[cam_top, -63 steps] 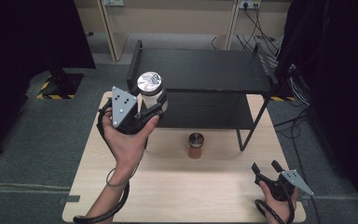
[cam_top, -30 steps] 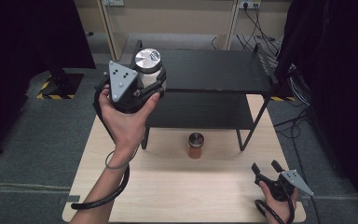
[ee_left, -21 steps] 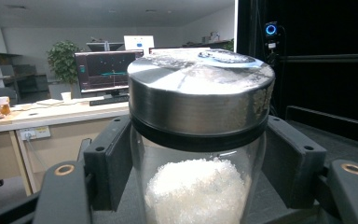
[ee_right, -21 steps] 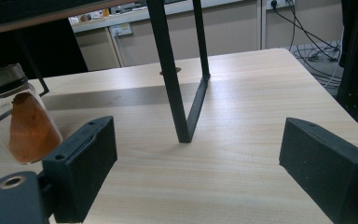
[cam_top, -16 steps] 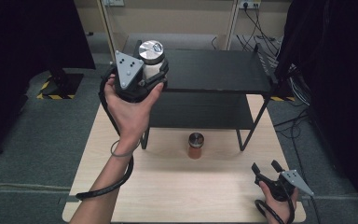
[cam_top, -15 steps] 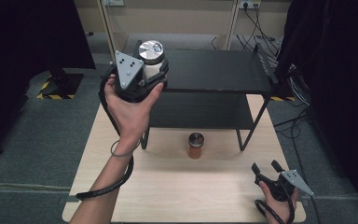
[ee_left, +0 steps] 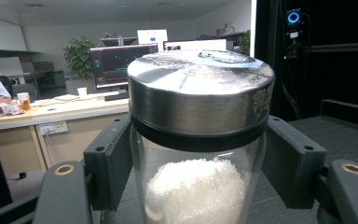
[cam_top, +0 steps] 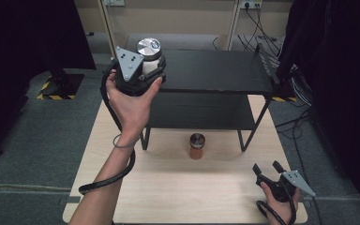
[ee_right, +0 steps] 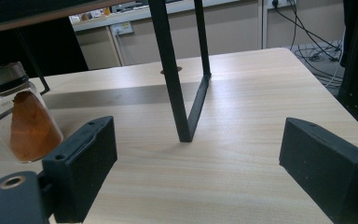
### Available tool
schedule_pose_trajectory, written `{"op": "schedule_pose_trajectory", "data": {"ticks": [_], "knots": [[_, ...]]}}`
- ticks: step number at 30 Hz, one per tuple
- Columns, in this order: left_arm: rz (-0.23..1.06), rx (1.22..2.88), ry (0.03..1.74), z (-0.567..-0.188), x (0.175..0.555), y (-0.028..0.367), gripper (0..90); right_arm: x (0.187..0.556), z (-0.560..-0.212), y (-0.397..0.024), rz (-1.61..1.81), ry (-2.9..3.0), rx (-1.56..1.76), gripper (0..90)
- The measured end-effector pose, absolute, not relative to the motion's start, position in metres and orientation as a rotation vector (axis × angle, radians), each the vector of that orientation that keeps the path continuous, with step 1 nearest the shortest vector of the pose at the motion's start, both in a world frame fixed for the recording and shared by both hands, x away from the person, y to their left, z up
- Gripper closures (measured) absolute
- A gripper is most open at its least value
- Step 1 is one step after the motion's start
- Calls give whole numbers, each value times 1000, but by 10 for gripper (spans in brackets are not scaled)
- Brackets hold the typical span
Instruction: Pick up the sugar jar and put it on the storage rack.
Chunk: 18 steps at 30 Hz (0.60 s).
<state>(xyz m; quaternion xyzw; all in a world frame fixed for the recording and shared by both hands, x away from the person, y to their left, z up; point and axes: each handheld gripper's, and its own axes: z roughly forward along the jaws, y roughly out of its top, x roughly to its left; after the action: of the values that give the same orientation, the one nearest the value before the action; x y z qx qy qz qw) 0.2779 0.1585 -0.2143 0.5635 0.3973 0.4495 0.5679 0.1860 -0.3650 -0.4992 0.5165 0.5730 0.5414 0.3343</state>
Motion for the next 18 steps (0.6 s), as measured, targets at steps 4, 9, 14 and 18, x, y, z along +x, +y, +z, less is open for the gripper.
{"op": "schedule_pose_trajectory", "data": {"ticks": [4,9,14,18], "knots": [[1060,1335,940,-214,283,157,307,186,-499,-365,1414,1498,1350,112],[1067,1341,940,-214,285,154,308,186,-499,-365,1415,1497,1349,111],[1067,1350,962,-215,291,152,307,186,-499,-365,1415,1498,1344,111],[1064,1354,974,-219,295,152,307,186,-499,-366,1416,1501,1347,110]]}}
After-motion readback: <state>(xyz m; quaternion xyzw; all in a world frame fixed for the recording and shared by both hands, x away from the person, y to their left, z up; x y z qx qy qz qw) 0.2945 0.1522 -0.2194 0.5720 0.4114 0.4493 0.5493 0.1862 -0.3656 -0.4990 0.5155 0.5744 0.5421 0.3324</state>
